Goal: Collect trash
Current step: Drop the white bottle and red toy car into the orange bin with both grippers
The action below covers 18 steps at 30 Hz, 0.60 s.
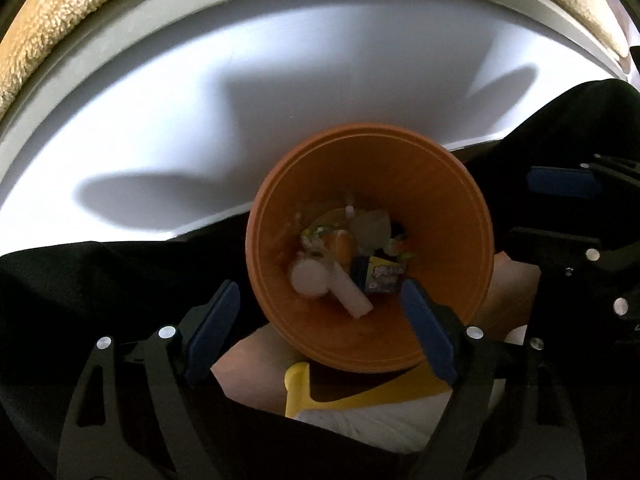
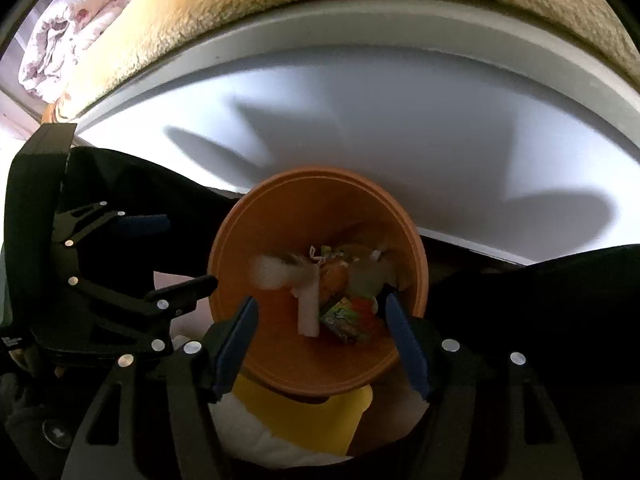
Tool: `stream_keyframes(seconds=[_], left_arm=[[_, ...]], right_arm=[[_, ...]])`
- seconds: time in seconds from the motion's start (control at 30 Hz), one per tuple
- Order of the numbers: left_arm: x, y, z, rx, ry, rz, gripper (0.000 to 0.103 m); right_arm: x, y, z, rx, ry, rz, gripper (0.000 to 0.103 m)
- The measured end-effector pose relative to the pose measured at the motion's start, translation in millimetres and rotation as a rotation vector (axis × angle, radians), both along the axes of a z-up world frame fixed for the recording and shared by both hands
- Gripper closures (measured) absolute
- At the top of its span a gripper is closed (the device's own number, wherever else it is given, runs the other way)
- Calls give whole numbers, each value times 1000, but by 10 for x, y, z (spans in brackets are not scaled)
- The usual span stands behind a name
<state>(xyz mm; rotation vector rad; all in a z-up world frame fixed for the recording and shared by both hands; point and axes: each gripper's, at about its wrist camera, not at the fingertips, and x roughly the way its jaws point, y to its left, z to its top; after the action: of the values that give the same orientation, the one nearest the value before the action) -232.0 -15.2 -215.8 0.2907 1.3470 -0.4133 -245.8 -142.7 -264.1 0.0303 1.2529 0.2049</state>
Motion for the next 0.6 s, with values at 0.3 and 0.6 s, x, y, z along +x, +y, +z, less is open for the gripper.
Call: stream_keyframes(seconds=[0.3, 0.6], left_arm=[[-5, 50, 238, -3, -62, 21, 22], [72, 108, 1212, -108, -290, -10, 21]], right_arm=[[-131, -48, 235, 2, -55, 10, 38], [-186, -170, 1127, 31, -228, 51, 37]])
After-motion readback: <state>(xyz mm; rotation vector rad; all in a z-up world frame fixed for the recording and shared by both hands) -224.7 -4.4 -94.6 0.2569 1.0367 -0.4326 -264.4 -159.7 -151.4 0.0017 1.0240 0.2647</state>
